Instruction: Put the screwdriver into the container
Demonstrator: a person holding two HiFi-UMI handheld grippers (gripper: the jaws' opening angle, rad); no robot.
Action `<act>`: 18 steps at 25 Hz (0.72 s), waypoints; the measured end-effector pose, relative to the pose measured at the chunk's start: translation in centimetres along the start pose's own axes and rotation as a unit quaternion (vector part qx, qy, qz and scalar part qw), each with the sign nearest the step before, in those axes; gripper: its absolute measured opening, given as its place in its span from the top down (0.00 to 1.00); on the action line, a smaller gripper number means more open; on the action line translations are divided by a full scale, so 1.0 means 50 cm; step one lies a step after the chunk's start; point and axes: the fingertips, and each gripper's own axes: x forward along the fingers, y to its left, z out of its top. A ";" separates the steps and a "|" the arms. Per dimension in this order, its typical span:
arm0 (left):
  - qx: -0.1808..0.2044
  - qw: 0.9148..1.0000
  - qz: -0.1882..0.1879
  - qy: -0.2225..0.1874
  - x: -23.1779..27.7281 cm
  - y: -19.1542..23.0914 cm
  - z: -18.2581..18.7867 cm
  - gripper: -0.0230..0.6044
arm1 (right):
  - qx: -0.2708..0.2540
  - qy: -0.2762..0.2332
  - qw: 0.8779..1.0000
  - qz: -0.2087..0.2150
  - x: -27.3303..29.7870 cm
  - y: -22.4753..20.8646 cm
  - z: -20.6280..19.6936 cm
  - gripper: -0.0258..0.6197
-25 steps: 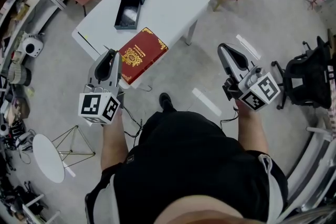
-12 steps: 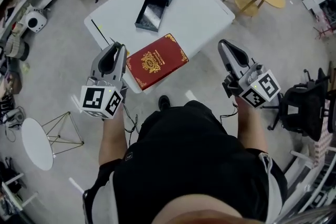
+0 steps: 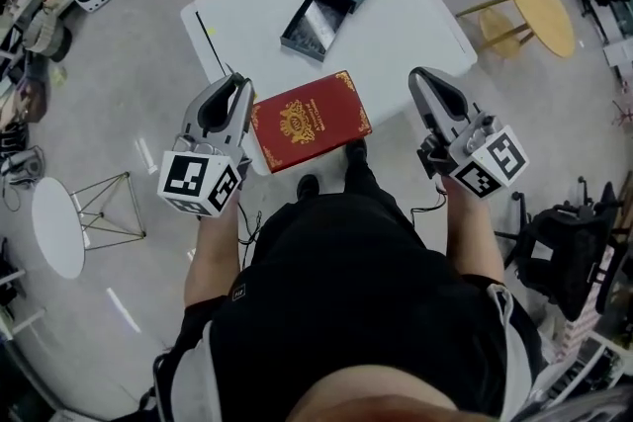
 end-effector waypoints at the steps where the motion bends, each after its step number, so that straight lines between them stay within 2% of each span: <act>1: -0.002 1.000 0.008 0.004 0.010 0.004 -0.002 0.84 | 0.004 0.003 1.000 0.007 0.010 -0.017 -0.001 0.91; 12: -0.030 0.994 0.073 0.071 0.229 -0.008 -0.031 0.84 | 0.034 0.036 0.995 0.082 0.086 -0.278 0.013 0.91; 18: -0.042 0.990 0.101 0.084 0.331 -0.019 -0.037 0.84 | 0.042 0.049 0.991 0.115 0.113 -0.388 0.013 0.91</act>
